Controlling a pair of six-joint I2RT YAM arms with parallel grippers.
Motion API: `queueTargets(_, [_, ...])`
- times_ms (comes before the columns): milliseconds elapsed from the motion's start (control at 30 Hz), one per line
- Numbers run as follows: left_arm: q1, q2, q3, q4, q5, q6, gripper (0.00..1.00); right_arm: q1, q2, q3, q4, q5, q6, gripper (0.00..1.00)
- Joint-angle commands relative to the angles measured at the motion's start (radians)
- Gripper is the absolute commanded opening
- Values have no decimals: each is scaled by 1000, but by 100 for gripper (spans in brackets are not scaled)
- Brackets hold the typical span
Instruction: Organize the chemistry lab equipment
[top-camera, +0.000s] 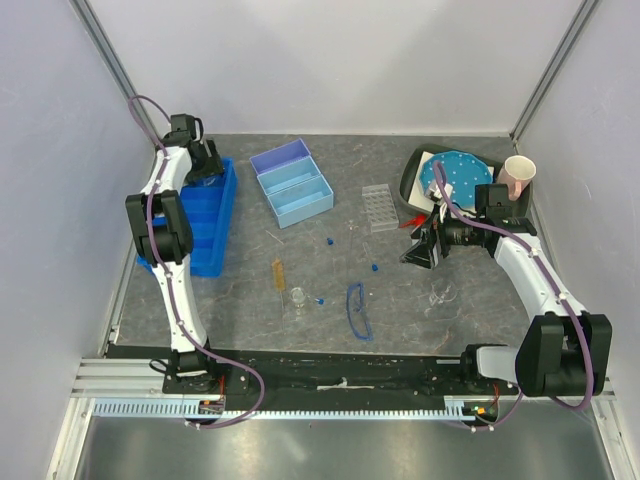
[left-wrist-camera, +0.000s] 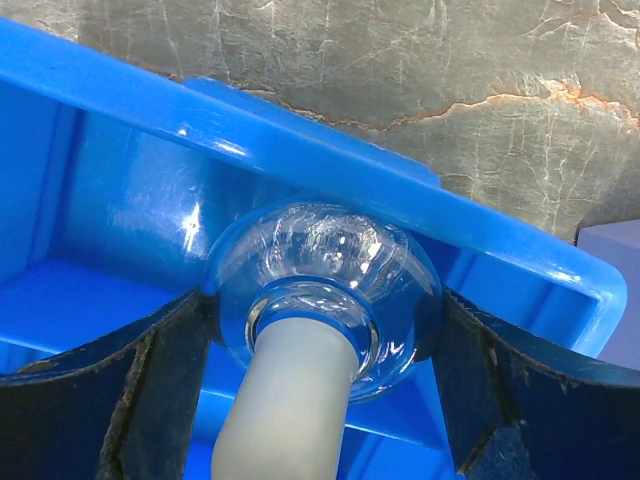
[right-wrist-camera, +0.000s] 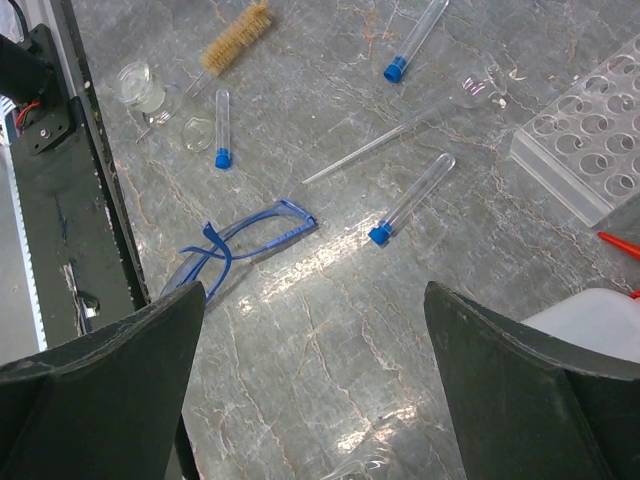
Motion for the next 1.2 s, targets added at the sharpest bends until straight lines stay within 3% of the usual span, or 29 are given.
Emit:
queueTargets(0, [0, -8, 41, -31, 37, 41, 86, -3, 2, -11, 17, -13, -34, 98])
queueTargets(67, [1, -29, 41, -34, 40, 41, 98, -3, 1, -9, 17, -14, -34, 98])
queueTargets(400, [1, -163, 43, -49, 86, 26, 100, -3, -15, -9, 16, 4, -46, 98])
queueTargets(600, [1, -354, -69, -23, 82, 23, 100, -3, -44, -13, 3, 6, -79, 98])
queueTargets(867, [3, -738, -466, 128, 198, -44, 100, -3, -111, -40, -1, 0, -154, 98])
queueTargets(1000, [4, -959, -737, 236, 366, -104, 100, -3, -122, -37, -20, -40, -174, 98])
queueTargets(1167, [6, -1222, -939, 276, 558, -152, 100, -3, -99, 6, -79, -68, -189, 98])
